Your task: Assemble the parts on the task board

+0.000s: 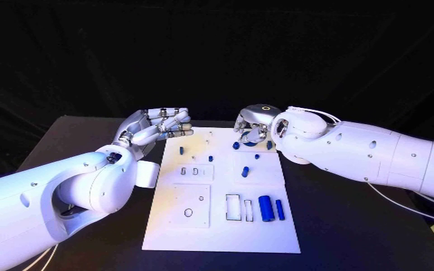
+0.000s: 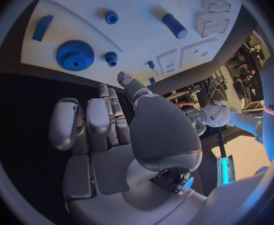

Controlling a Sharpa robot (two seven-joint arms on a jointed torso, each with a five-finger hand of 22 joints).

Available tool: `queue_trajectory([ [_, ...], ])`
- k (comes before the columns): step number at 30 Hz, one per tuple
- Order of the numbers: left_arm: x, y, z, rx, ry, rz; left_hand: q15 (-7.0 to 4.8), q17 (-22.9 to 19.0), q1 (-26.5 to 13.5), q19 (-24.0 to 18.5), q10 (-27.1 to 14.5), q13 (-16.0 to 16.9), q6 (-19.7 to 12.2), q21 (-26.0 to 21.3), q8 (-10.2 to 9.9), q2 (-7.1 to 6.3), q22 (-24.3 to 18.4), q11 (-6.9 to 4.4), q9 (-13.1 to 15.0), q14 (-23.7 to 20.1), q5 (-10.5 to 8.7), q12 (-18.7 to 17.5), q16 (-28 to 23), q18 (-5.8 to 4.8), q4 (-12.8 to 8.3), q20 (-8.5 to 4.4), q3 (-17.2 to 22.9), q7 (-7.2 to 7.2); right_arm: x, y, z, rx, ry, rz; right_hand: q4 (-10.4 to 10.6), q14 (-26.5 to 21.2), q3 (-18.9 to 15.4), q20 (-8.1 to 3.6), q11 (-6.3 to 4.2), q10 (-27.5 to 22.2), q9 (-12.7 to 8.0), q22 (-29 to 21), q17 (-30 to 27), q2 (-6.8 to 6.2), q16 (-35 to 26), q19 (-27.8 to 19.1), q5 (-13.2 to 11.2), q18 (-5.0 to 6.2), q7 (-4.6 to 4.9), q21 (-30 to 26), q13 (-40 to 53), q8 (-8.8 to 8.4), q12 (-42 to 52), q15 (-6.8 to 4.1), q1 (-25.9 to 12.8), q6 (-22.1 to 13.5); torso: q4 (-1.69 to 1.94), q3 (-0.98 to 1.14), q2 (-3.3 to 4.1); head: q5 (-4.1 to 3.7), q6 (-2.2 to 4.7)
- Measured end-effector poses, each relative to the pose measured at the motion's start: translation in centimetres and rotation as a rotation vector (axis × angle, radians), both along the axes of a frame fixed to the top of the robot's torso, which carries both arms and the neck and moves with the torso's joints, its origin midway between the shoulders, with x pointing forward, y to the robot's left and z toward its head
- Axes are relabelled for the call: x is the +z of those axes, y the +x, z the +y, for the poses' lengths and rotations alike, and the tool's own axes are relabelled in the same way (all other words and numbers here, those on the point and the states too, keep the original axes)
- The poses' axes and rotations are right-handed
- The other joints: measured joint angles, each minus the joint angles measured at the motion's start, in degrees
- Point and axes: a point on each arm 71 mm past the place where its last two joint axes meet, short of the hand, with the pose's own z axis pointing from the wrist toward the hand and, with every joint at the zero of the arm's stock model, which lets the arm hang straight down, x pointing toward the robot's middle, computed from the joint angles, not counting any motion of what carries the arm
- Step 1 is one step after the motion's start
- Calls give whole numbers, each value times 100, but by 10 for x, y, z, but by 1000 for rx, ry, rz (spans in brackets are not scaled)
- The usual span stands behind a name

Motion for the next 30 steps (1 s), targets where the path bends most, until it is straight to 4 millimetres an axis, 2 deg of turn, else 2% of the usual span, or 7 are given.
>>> queue_trajectory([
  [1,0,0,0,0,-1,2,0,0,0,0,0,0,0,0,0,0,0,0,0,0,0,0,0,-1,0,0,0,0,0,0,0,0,-4,1,15,0,16,6,0,0,0,90,81,0,86,31,0,-4,0,62,5,0,1,0,0,0,7,-2,8,-7,-3],
  [2,0,0,0,1,-1,3,0,0,0,0,0,0,0,0,0,0,0,0,0,0,0,0,0,0,0,0,0,0,-1,0,1,0,-8,1,28,0,28,9,0,0,0,183,164,0,172,48,0,-86,0,123,5,0,2,0,0,0,15,-3,16,-12,-4],
  [6,0,0,0,2,-4,9,0,0,0,0,0,0,0,0,0,0,0,0,0,0,0,0,0,0,0,0,0,0,-3,1,2,-2,-26,11,53,0,53,25,12,-12,0,492,425,-24,443,153,0,-89,0,324,5,0,1,0,24,0,33,-14,44,-26,-8],
  [14,-1,0,-1,1,-6,16,0,-1,0,0,0,0,0,0,0,0,0,0,0,0,0,0,0,0,0,0,0,0,-8,2,2,-11,-54,33,85,-22,54,26,20,-20,-1,618,509,-24,531,194,0,-89,0,393,5,0,1,22,24,0,60,-32,97,-53,-4],
  [21,-1,0,-1,0,-7,19,0,-1,0,0,-1,0,-1,0,0,0,1,0,1,0,0,0,0,0,0,0,0,0,-13,3,4,-13,-71,56,100,-23,68,26,20,-20,-1,690,567,-24,581,235,0,-88,0,415,4,0,1,22,24,1,90,-36,139,-70,5],
  [24,-1,0,-1,0,-7,21,0,-1,0,0,-1,0,0,0,0,0,1,0,1,0,0,0,0,0,0,0,0,0,-16,3,3,-14,-77,65,116,-23,84,26,20,-20,-1,707,575,-24,602,235,0,-174,1,453,4,0,1,22,24,0,94,-40,157,-69,6],
  [30,-1,1,-1,1,-6,22,0,-2,0,0,-1,0,-1,0,0,0,1,0,1,0,0,0,0,0,0,0,0,0,-18,3,2,-17,-83,74,141,-23,110,47,20,-20,6,761,611,-23,636,256,0,-174,1,481,3,0,1,22,23,0,97,-42,181,-58,3],
])
